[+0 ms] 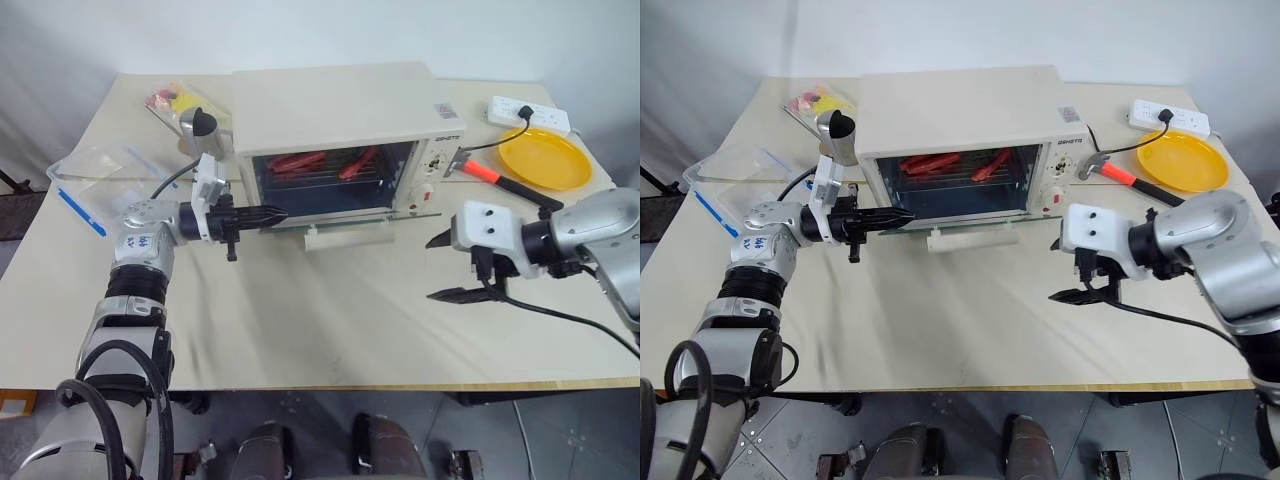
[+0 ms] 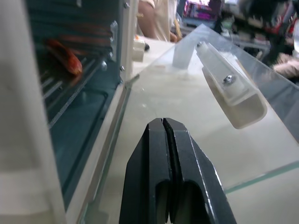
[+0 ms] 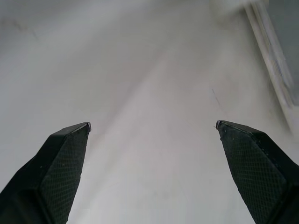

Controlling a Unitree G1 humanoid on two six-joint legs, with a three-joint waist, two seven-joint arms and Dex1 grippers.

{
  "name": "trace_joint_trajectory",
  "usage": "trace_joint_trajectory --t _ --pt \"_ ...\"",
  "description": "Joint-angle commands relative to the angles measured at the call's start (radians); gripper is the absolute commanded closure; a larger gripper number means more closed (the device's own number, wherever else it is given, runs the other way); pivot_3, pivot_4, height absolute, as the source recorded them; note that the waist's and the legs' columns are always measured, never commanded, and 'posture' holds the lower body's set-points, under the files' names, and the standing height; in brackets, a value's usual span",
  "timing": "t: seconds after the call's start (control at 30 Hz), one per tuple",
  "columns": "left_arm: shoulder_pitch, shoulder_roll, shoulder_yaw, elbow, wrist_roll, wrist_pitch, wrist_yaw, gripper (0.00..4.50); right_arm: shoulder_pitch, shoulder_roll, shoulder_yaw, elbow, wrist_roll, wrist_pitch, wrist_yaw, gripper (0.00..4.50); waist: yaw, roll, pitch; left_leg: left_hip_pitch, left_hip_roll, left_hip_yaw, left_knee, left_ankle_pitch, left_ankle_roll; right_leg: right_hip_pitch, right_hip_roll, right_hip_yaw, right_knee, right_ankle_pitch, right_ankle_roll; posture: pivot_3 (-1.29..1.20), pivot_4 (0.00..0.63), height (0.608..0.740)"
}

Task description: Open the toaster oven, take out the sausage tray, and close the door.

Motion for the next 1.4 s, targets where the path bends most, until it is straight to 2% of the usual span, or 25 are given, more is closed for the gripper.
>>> trace_joint_trajectory --t 0.03,0.2,0.43,0.63,0.87,1.07,1.23,1.4 --pt "0.032 0.017 -0.030 -0.051 0.032 -0.026 -0.021 4.48 -0.078 0.003 -0.074 0.006 0.041 -0.004 -0.008 0.00 0.001 0.000 0.000 0.000 0.000 0.000 0.000 0.000 0.000 0.000 0.000 0.000 0.000 0.000 0.000 0.00 0.150 0.740" --pt "0.076 0.025 -0.061 -0.088 0.061 -0.046 -0.021 4.48 -0.182 0.104 -0.093 0.039 0.075 0.007 -0.077 0.00 0.000 0.000 0.000 0.000 0.000 0.000 0.000 0.000 0.000 -0.001 0.000 0.001 0.001 0.000 0.000 0.00 0.150 0.740" --pt "0.104 0.036 -0.084 -0.117 0.082 -0.070 -0.011 4.48 -0.223 0.248 -0.002 0.072 -0.010 -0.029 -0.207 0.00 0.003 0.000 0.000 -0.002 0.000 0.000 0.001 0.000 0.000 -0.001 0.000 -0.001 0.001 0.000 0.000 0.00 0.150 0.740" --pt "0.164 0.049 -0.085 -0.159 0.113 -0.165 0.032 4.48 -0.201 0.385 0.136 0.103 -0.152 -0.142 -0.328 0.00 -0.002 0.000 0.000 -0.002 0.000 0.000 0.000 0.000 0.000 -0.002 0.000 -0.001 0.003 0.000 0.000 0.00 0.150 0.740" --pt "0.258 0.044 -0.040 -0.259 0.097 -0.247 0.160 4.48 -0.247 0.517 0.226 0.307 -0.351 -0.331 -0.508 0.00 -0.014 0.000 0.000 -0.002 0.000 0.000 0.001 0.000 0.000 -0.002 0.000 -0.001 0.005 0.000 0.000 0.00 0.150 0.740" --pt "0.384 0.016 0.061 -0.504 -0.022 -0.085 0.327 4.48 -0.307 0.628 0.246 0.508 -0.450 -0.457 -0.632 0.00 -0.030 0.000 0.000 -0.001 0.001 -0.003 0.000 0.000 -0.001 -0.002 0.000 -0.001 0.006 0.000 0.000 0.00 0.150 0.740" --pt "0.526 -0.002 0.136 -0.751 -0.137 0.093 0.457 4.48 -0.342 0.676 0.238 0.602 -0.471 -0.545 -0.654 0.00 -0.035 0.001 0.000 0.000 0.001 -0.007 0.000 0.000 -0.001 -0.002 -0.001 0.000 0.006 0.000 0.000 0.00 0.150 0.740" --pt "0.646 -0.016 0.176 -0.903 -0.203 0.185 0.546 4.48 -0.389 0.712 0.250 0.725 -0.502 -0.639 -0.671 0.00 -0.047 0.001 0.000 0.001 0.003 -0.008 0.000 0.000 -0.001 -0.002 -0.001 0.002 0.007 0.000 0.000 0.00 0.150 0.740"
